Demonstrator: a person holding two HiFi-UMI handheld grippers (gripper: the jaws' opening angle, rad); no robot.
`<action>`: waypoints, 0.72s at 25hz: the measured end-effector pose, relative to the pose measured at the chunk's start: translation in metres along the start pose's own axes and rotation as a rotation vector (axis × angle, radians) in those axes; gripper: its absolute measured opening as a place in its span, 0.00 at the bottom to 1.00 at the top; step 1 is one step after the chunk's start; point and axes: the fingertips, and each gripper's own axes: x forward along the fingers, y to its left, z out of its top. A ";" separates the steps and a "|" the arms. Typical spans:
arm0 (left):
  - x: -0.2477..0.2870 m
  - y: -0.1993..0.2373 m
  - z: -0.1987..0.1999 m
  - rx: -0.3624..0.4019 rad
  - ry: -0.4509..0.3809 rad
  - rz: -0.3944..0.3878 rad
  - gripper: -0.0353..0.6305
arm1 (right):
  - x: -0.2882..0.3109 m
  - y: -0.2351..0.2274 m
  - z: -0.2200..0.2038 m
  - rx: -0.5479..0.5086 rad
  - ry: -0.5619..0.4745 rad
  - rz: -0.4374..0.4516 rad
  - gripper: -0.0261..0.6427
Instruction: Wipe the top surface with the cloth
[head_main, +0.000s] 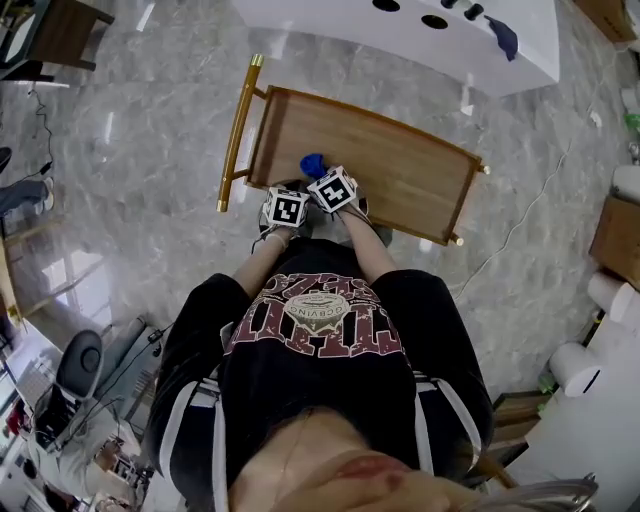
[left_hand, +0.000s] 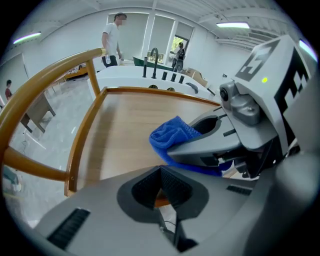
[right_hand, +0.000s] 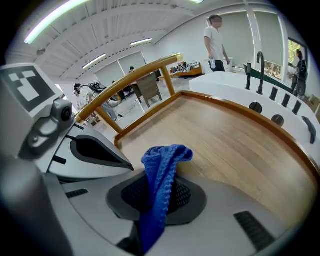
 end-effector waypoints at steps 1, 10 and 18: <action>0.002 -0.004 0.001 0.008 0.005 -0.006 0.12 | -0.002 -0.004 -0.005 0.016 -0.001 -0.010 0.14; 0.023 -0.049 0.011 0.099 0.053 -0.056 0.12 | -0.034 -0.039 -0.043 0.152 -0.022 -0.060 0.14; 0.037 -0.098 0.021 0.204 0.072 -0.119 0.12 | -0.062 -0.063 -0.074 0.238 -0.050 -0.108 0.14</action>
